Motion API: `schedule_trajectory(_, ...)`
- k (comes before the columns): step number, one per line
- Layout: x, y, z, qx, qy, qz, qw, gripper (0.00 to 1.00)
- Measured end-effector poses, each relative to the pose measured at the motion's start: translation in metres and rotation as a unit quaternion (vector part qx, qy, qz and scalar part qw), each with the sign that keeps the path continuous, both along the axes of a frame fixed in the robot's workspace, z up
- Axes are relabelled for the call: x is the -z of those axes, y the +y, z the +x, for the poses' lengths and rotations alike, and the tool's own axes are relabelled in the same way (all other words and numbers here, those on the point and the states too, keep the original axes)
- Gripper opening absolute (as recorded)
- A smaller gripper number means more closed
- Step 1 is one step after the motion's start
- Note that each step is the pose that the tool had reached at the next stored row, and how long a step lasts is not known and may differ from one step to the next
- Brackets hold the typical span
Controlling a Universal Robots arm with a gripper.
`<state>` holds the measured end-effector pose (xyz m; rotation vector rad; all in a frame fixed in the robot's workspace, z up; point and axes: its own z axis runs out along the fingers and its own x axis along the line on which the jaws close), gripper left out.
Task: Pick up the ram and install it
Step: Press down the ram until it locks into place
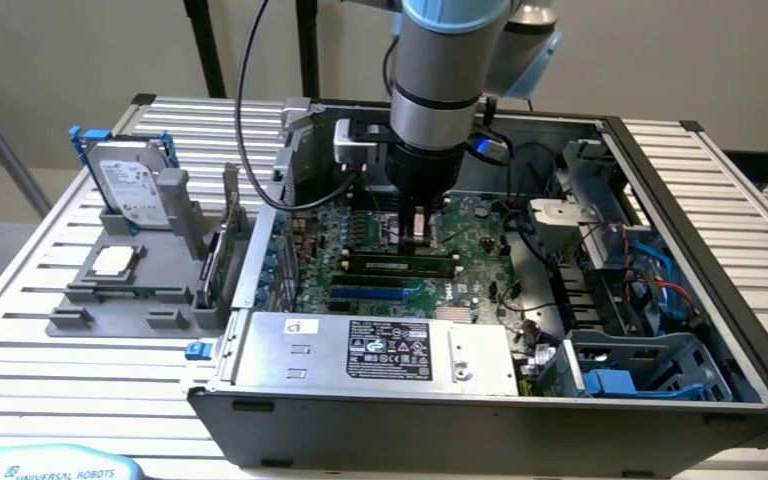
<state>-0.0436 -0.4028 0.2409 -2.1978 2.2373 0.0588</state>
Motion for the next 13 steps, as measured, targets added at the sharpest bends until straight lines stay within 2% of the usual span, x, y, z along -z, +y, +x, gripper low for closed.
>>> schedule_trajectory(9,0.0152,-0.0002,0.000,0.001,0.0003,-0.0006,1.0000,0.11)
schedule_trajectory(13,0.0156,-0.0002,0.000,0.001,0.0004,-0.0002,1.0000,0.11)
